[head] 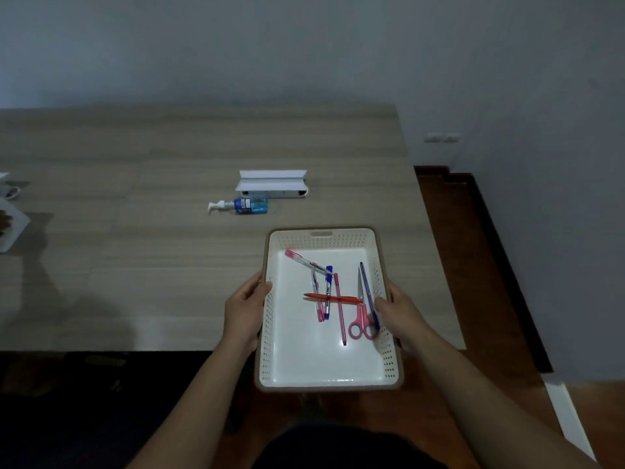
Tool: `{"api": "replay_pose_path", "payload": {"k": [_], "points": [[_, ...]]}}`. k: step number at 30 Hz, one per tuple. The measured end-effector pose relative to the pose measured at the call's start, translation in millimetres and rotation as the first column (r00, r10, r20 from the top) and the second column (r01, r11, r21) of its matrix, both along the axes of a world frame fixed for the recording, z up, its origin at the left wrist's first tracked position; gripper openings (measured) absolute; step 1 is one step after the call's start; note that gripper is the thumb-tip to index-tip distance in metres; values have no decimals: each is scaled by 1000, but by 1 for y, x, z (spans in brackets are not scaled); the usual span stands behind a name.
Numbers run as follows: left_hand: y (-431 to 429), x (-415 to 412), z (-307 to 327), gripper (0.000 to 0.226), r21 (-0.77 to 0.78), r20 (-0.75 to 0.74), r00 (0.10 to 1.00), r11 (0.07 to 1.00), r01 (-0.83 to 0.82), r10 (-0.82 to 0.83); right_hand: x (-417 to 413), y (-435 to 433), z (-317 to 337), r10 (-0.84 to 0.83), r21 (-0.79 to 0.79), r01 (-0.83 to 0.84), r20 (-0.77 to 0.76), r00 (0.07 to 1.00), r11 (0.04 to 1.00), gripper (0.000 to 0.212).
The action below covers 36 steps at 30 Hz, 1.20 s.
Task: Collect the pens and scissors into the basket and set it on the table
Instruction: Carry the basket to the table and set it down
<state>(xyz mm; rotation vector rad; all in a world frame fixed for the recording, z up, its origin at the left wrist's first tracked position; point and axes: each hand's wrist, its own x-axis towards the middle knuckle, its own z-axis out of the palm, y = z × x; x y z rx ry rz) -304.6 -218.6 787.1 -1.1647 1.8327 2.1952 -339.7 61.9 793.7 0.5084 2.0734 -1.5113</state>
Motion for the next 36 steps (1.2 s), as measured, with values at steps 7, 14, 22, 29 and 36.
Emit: {"api": "replay_pose_path", "payload": {"k": [7, 14, 22, 29, 36], "points": [[-61, -93, -43, 51, -225, 186, 955, 936, 270, -231, -73, -38, -22, 27, 37, -27, -10, 1000, 999, 53], [-98, -138, -83, 38, -370, 321, 884, 814, 448, -340, -128, -54, -52, 187, 158, -185, 1, 982, 970, 48], [-130, -158, -194, 24, -233, 418, 889, 924, 304, -187, -164, -43, -90, 221, 303, -244, 110, 969, 921, 43], [-98, -164, -149, 38, 32, 357, 930, 996, 80, -86, -171, -33, -121, 152, 264, -174, 102, 983, 949, 56], [-99, -177, -155, 45, 113, 461, 879, 990, 83, -126, -170, -38, -141, 111, 181, -146, 191, 975, 972, 56]]}}
